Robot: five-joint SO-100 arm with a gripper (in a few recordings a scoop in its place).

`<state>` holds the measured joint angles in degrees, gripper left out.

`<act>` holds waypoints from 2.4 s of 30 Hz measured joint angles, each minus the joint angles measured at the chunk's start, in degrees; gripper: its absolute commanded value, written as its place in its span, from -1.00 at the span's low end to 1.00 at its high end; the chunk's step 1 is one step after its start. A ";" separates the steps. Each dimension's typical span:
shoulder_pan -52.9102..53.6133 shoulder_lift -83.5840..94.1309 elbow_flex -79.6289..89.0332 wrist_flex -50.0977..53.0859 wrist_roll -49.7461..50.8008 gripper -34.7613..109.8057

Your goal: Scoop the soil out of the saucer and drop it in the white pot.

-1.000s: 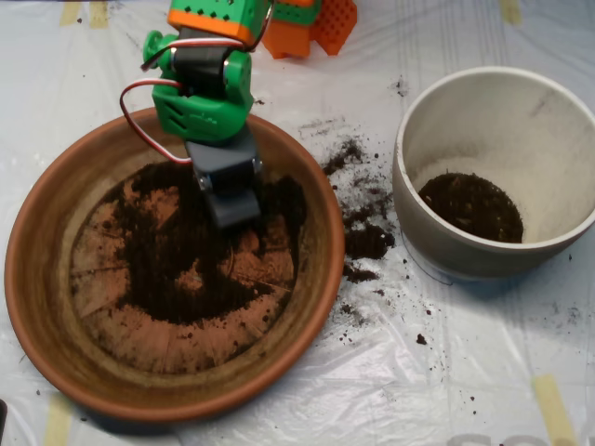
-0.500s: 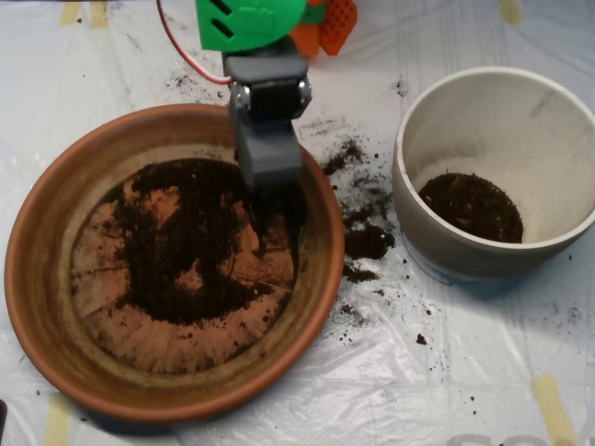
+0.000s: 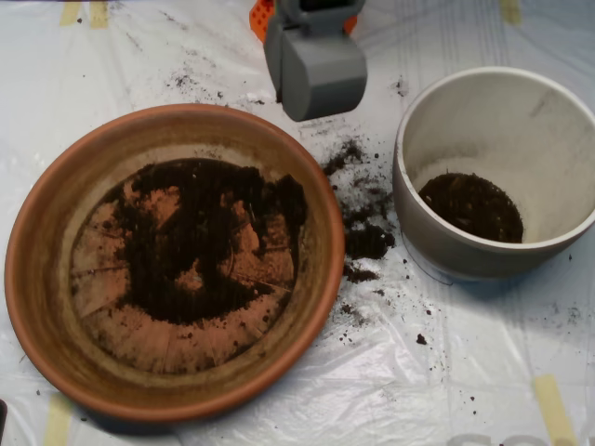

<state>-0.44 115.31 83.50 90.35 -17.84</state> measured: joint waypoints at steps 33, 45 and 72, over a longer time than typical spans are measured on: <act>-26.19 -23.99 -19.34 5.54 -0.44 0.11; -21.97 -23.99 -26.46 8.79 3.96 0.12; 20.65 -15.38 15.73 -16.61 -4.04 0.17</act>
<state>20.21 99.93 99.23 73.74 -21.88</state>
